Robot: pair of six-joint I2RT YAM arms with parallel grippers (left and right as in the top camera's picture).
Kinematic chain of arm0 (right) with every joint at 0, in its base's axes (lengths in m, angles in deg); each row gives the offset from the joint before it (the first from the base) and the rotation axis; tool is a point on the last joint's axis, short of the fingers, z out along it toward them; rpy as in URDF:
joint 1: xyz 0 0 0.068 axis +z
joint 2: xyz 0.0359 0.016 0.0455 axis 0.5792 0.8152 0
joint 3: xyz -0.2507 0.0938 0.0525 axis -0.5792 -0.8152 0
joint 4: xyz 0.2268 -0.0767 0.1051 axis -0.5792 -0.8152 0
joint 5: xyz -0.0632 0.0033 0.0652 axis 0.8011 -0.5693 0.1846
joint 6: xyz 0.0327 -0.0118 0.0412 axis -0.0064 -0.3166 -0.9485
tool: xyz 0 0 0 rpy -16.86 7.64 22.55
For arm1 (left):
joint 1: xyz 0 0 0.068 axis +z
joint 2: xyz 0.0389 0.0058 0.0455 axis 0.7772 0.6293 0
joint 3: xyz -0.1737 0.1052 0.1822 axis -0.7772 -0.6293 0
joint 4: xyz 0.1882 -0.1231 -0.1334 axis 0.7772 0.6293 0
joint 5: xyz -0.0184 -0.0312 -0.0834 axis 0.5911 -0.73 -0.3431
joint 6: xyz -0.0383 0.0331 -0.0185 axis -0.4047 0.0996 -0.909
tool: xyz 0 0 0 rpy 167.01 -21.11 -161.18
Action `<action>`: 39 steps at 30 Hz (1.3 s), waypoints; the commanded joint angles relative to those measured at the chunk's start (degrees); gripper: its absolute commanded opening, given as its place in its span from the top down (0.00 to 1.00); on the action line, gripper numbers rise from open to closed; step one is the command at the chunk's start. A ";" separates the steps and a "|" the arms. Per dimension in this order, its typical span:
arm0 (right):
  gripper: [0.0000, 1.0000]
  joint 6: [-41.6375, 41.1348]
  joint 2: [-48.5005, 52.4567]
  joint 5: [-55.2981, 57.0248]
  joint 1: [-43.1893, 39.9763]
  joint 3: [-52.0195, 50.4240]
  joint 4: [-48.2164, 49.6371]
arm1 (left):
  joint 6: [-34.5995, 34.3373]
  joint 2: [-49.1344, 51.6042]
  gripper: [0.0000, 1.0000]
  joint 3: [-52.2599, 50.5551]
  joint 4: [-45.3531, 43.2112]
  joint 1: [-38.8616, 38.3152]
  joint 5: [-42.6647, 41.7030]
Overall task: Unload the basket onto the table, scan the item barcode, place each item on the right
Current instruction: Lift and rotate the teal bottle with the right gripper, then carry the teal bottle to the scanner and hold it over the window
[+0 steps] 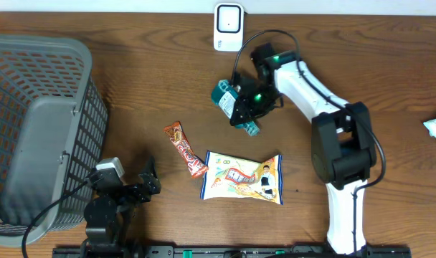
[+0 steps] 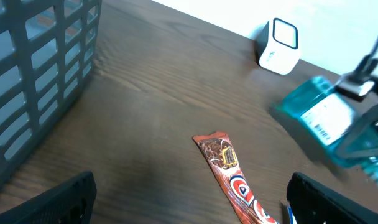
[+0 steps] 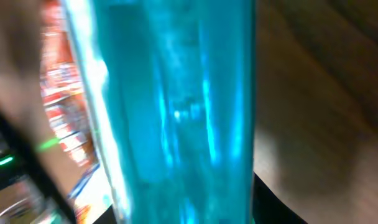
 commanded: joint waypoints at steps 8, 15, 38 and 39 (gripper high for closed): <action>0.99 17.33 -16.00 -22.27 -2.99 2.25 -13.51 | -0.55 -0.11 0.02 -0.33 -0.04 0.20 -0.57; 0.99 28.81 -21.18 -31.19 -3.13 2.25 -25.14 | -0.52 -0.11 0.02 -0.33 -0.04 0.20 -0.57; 0.98 21.16 -22.62 3.76 1.40 2.08 8.70 | -0.55 -0.11 0.02 -0.33 -0.04 0.20 -0.57; 0.98 19.78 -22.12 8.44 2.08 2.05 11.58 | -0.55 -0.11 0.02 -0.33 -0.04 0.20 -0.57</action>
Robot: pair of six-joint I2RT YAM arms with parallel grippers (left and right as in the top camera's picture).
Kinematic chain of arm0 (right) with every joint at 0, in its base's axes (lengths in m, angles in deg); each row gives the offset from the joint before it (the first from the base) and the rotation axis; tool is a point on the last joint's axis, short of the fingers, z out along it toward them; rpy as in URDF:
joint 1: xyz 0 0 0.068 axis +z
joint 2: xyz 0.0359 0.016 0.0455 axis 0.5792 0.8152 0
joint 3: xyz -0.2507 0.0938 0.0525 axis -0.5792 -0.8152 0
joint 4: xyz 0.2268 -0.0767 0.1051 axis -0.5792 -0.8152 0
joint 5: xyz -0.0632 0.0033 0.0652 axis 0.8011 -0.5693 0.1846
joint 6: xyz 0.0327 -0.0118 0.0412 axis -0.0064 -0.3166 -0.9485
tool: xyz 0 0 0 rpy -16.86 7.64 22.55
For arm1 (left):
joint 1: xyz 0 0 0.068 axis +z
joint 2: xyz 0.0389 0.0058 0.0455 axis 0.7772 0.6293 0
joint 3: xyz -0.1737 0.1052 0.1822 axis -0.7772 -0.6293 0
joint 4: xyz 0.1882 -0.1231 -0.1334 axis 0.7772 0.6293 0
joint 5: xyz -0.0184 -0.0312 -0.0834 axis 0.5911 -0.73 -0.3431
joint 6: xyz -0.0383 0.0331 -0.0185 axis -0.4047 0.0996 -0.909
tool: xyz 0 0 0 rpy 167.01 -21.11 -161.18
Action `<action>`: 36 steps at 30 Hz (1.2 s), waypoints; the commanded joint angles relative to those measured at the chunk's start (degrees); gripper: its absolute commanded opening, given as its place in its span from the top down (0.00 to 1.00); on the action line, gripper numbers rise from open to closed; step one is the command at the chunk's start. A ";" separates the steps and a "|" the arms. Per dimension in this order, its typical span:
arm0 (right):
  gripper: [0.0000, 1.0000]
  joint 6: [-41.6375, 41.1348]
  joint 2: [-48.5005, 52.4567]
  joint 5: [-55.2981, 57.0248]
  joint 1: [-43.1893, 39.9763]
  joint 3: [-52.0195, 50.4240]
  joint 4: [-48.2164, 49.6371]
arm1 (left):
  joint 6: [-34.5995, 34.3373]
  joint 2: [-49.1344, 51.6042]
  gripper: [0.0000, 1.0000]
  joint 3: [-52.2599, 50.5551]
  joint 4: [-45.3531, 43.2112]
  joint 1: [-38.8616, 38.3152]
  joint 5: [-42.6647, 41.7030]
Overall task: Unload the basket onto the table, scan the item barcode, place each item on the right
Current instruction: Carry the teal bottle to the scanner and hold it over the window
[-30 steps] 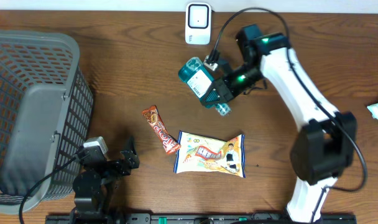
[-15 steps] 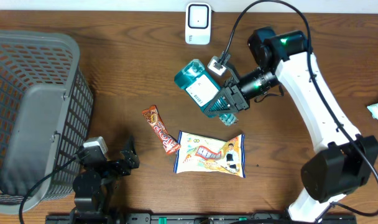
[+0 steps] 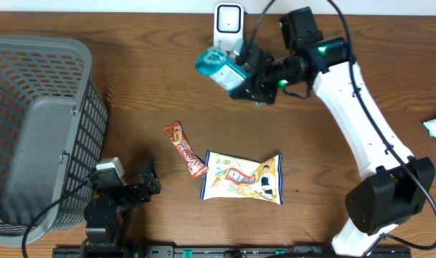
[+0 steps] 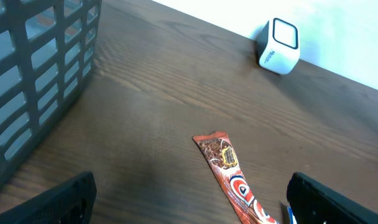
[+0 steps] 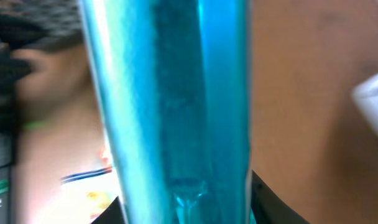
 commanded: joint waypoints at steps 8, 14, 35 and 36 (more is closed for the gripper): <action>0.90 -5.99 5.29 29.59 4.44 1.07 19.21 | -0.52 -0.11 0.02 -0.33 -0.04 0.20 -0.55; 0.88 -5.95 11.65 40.28 4.42 1.07 33.42 | -0.55 -0.11 0.02 -0.33 -0.04 0.20 -0.55; 0.80 3.85 31.54 54.64 3.89 6.67 65.29 | -0.55 -0.11 0.02 -0.33 -0.04 0.20 -0.55; 0.80 3.96 31.63 54.82 3.80 7.39 65.20 | -0.55 -0.11 0.02 -0.33 -0.04 0.20 -0.55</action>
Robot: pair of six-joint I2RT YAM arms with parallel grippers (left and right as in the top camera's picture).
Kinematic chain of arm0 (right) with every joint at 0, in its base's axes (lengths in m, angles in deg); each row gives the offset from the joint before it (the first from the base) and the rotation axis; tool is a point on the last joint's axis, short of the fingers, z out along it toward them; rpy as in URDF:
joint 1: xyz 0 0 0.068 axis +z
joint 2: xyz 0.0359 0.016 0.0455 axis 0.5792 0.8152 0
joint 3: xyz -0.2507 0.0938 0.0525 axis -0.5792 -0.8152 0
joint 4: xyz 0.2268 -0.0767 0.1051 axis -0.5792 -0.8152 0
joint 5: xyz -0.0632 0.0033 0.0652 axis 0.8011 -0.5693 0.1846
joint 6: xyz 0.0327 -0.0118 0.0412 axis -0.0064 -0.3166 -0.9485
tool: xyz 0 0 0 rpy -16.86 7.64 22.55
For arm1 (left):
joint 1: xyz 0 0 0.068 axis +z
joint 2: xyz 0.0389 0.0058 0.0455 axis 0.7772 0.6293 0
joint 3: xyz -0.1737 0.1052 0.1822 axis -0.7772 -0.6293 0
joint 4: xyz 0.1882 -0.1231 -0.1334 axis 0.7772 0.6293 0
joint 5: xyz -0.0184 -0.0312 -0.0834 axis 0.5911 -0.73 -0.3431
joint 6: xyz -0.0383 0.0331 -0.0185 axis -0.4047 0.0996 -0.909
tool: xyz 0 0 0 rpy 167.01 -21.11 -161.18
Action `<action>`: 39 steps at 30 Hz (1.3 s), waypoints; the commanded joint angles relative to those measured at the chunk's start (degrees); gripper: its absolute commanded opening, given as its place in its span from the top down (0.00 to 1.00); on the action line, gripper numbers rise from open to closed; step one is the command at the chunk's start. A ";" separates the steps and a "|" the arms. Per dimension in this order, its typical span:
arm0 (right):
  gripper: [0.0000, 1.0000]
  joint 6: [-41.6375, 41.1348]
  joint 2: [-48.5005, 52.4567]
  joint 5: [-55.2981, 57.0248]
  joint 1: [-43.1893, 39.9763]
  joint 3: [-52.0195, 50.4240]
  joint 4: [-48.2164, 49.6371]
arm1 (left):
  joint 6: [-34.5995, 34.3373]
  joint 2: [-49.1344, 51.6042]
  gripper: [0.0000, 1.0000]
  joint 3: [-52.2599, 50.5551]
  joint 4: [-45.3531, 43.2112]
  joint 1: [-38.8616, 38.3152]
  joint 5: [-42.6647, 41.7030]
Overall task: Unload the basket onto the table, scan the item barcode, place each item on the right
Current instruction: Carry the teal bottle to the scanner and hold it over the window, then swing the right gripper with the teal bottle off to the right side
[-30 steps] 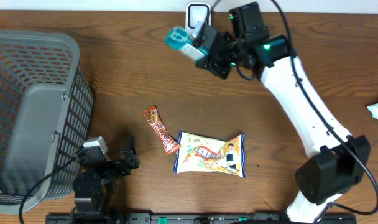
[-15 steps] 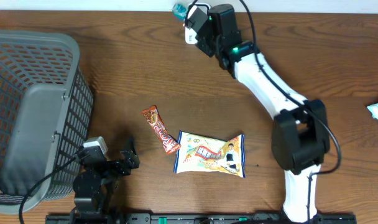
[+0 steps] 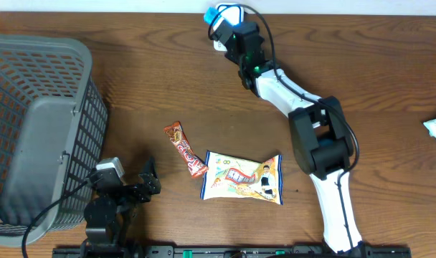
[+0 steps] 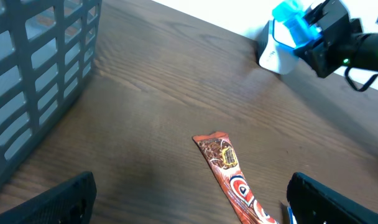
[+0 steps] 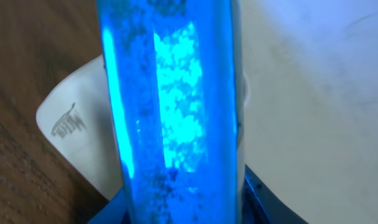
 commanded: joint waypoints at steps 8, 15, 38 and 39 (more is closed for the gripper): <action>0.79 1.64 -0.79 1.51 -0.68 9.14 0.68 | -0.55 -0.11 0.02 -0.33 -0.02 0.20 -0.55; 0.80 -1.33 -3.04 10.05 -1.60 9.77 -4.72 | -0.55 -0.11 0.02 -0.33 -0.02 0.20 -0.55; 0.83 -29.86 -6.58 16.79 -41.03 1.79 -53.00 | -0.52 -0.11 0.02 -0.33 -0.02 0.20 -0.55; 0.83 -30.67 -6.56 16.50 -42.93 0.37 -52.92 | -0.55 -0.11 0.02 -0.33 -0.02 0.20 -0.55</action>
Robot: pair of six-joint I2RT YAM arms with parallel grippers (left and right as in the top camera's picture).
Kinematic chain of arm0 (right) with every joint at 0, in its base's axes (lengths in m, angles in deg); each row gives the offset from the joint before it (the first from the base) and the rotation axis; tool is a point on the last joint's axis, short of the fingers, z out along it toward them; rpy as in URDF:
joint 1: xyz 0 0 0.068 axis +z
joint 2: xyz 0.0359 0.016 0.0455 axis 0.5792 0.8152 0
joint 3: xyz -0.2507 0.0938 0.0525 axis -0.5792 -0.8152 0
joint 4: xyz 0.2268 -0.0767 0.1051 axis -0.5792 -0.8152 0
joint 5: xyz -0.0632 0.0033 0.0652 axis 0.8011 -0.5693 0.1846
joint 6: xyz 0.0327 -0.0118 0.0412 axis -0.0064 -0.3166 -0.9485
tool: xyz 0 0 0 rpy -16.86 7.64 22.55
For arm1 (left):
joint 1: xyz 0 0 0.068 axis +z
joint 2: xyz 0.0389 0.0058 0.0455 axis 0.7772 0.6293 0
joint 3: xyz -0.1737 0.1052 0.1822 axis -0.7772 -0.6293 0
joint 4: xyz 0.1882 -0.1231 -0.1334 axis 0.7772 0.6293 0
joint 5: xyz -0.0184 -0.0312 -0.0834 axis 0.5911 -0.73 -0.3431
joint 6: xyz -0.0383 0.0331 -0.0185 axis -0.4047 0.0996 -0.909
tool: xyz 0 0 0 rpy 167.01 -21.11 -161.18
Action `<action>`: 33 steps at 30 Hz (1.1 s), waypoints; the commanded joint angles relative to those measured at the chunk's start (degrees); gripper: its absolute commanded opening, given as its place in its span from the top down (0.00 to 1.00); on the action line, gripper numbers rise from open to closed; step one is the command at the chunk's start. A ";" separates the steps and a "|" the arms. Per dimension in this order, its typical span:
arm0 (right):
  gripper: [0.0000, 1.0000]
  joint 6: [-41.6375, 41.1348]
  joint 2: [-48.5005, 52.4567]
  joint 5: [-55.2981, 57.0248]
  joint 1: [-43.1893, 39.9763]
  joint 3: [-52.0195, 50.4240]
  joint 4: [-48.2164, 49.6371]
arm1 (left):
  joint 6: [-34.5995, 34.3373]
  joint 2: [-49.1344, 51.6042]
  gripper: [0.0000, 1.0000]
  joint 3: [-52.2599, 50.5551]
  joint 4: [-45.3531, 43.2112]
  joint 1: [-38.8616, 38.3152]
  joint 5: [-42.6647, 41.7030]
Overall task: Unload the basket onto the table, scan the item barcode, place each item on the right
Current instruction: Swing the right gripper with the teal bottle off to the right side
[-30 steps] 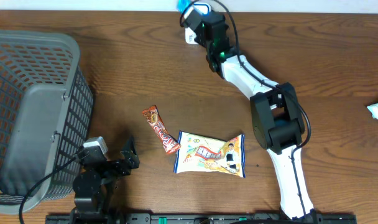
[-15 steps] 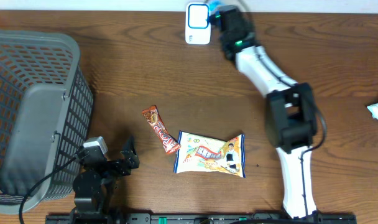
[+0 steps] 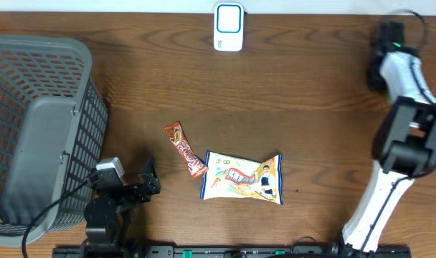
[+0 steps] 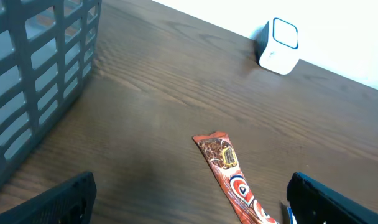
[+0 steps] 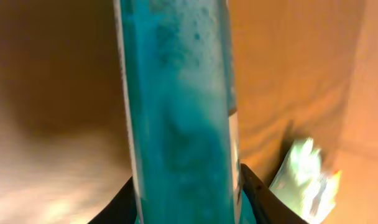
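Note:
The white scanner [image 3: 228, 27] with a blue-rimmed window stands at the table's back edge, and shows as the scanner [image 4: 279, 46] in the left wrist view. My right gripper [image 5: 186, 199] is shut on a teal translucent item [image 5: 179, 106], which fills the blurred right wrist view. From overhead only the right arm [image 3: 396, 54] shows, at the far right back corner, and the teal item is hidden there. My left gripper [image 4: 192, 208] is open and low at the front left, short of a red snack stick [image 4: 229, 171].
A grey basket [image 3: 39, 129] fills the left side. The red snack stick [image 3: 186, 158] and a white snack bag [image 3: 243, 178] lie front of centre. A pale green packet [image 5: 304, 171] shows beside the held item in the right wrist view.
My right gripper, still shut on the teal item, has moved from right at the scanner to the table's far right back corner. The left arm has not moved.
My right gripper held the teal item low over the table's middle, behind the snack bag. Then it held the item just in front of the scanner, then right at the scanner's window. Now it is far off to the right, still gripping it.

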 commanded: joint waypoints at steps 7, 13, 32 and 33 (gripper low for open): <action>0.54 -12.59 -2.05 -6.93 -14.36 -8.90 1.03 | -0.52 -0.11 0.02 -0.33 -0.04 0.20 -0.57; 0.01 -13.97 -3.50 -16.41 -14.01 -0.87 -4.11 | -0.55 -0.11 0.02 -0.33 -0.04 0.20 -0.57; 0.01 -21.53 -22.77 -51.87 11.19 12.85 -24.96 | -0.55 -0.11 0.02 -0.33 -0.04 0.20 -0.57; 0.01 -21.53 -23.82 -51.89 14.03 12.85 -26.23 | -0.55 -0.11 0.02 -0.33 -0.04 0.20 -0.57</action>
